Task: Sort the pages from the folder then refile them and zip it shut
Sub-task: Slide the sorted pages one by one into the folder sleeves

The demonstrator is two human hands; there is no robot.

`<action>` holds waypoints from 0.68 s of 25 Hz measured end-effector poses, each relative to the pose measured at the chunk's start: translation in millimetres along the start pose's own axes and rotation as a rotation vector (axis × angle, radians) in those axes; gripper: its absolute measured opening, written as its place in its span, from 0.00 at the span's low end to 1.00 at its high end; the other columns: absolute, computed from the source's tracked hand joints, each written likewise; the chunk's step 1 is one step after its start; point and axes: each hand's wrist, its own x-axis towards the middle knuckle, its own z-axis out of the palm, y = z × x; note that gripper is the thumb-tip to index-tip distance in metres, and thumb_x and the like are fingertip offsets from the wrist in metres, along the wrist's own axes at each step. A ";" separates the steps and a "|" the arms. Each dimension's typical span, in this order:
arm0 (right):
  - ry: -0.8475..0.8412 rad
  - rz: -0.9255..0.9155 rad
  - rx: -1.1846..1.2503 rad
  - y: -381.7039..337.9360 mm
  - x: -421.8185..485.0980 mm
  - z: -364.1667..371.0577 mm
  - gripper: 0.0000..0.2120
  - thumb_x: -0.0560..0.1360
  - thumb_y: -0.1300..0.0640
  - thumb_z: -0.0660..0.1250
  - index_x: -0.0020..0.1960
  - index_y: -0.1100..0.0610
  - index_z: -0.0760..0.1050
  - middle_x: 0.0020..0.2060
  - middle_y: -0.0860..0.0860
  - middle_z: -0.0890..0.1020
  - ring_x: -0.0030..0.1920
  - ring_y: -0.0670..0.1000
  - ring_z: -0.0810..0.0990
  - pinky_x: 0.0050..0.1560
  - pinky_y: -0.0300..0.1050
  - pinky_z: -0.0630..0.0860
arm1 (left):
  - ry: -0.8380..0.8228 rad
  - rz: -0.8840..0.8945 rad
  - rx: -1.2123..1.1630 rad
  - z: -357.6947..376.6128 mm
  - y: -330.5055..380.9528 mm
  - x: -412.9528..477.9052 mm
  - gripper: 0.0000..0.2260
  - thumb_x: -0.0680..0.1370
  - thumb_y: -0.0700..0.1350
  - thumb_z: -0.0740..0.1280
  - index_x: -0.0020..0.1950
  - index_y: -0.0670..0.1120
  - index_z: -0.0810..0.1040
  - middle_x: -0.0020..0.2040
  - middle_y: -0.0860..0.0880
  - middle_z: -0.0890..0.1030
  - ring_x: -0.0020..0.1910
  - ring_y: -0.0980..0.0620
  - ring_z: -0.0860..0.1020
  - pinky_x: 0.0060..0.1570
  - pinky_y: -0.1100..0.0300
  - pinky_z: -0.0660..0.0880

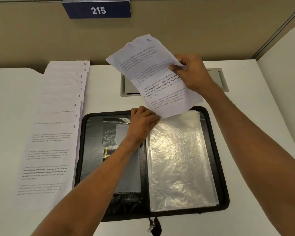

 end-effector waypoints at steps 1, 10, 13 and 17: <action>-0.006 0.017 -0.007 2.3 1.9 4.3 0.06 0.80 0.59 0.69 0.49 0.50 0.82 0.42 0.43 0.83 0.44 0.47 0.83 0.48 0.48 0.80 | 0.000 -0.007 0.004 0.8 0.6 1.5 0.08 0.80 0.52 0.72 0.53 0.51 0.88 0.48 0.54 0.86 0.49 0.50 0.74 0.51 0.54 0.62; -0.103 0.189 0.058 15.6 3.1 19.3 0.12 0.81 0.55 0.69 0.63 0.56 0.81 0.56 0.50 0.85 0.52 0.48 0.84 0.52 0.50 0.83 | -0.116 -0.130 -0.088 2.5 9.8 16.1 0.05 0.81 0.49 0.70 0.53 0.51 0.86 0.52 0.54 0.85 0.55 0.49 0.77 0.54 0.54 0.61; -0.206 0.288 0.085 24.3 -4.3 15.1 0.14 0.82 0.56 0.67 0.67 0.54 0.78 0.58 0.48 0.83 0.51 0.44 0.83 0.45 0.40 0.78 | -0.157 -0.185 -0.105 5.6 14.3 16.0 0.06 0.82 0.49 0.68 0.53 0.51 0.84 0.49 0.54 0.85 0.52 0.49 0.76 0.52 0.54 0.60; -0.163 0.449 0.229 34.4 -11.2 17.3 0.14 0.83 0.59 0.66 0.68 0.56 0.78 0.56 0.49 0.84 0.48 0.46 0.84 0.43 0.41 0.79 | -0.251 -0.196 -0.161 15.1 42.2 26.3 0.07 0.82 0.51 0.67 0.55 0.53 0.84 0.50 0.56 0.84 0.51 0.51 0.75 0.52 0.54 0.58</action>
